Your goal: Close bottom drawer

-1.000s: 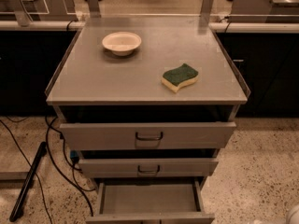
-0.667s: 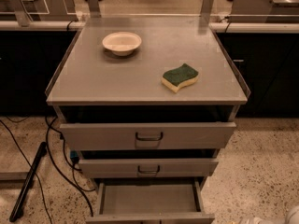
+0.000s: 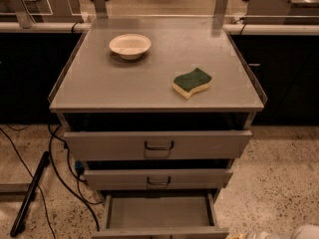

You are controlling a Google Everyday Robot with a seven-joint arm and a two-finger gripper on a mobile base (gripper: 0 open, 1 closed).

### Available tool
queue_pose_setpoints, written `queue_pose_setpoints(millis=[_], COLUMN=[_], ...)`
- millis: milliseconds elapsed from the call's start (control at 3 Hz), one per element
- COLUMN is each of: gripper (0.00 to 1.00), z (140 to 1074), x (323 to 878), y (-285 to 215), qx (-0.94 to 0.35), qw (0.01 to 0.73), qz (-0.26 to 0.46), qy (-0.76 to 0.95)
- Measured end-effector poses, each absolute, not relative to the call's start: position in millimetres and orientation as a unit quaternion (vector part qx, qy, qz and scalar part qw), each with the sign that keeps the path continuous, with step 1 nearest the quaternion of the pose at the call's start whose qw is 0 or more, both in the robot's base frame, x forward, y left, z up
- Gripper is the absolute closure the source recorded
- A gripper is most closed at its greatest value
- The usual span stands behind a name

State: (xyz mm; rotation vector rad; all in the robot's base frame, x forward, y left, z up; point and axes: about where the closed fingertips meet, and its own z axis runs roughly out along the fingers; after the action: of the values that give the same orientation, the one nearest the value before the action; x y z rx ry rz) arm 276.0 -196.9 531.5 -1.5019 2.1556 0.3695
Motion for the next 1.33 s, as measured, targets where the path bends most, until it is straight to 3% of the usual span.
queue_pose_setpoints(millis=[667, 1333], gripper=[1.00, 1.00], z=[435, 434], x=[325, 321], y=[-202, -200], qx=[-0.567, -0.568], qw=[0.269, 0.267], qz=[0.119, 0.124], qy=[0.770, 0.769])
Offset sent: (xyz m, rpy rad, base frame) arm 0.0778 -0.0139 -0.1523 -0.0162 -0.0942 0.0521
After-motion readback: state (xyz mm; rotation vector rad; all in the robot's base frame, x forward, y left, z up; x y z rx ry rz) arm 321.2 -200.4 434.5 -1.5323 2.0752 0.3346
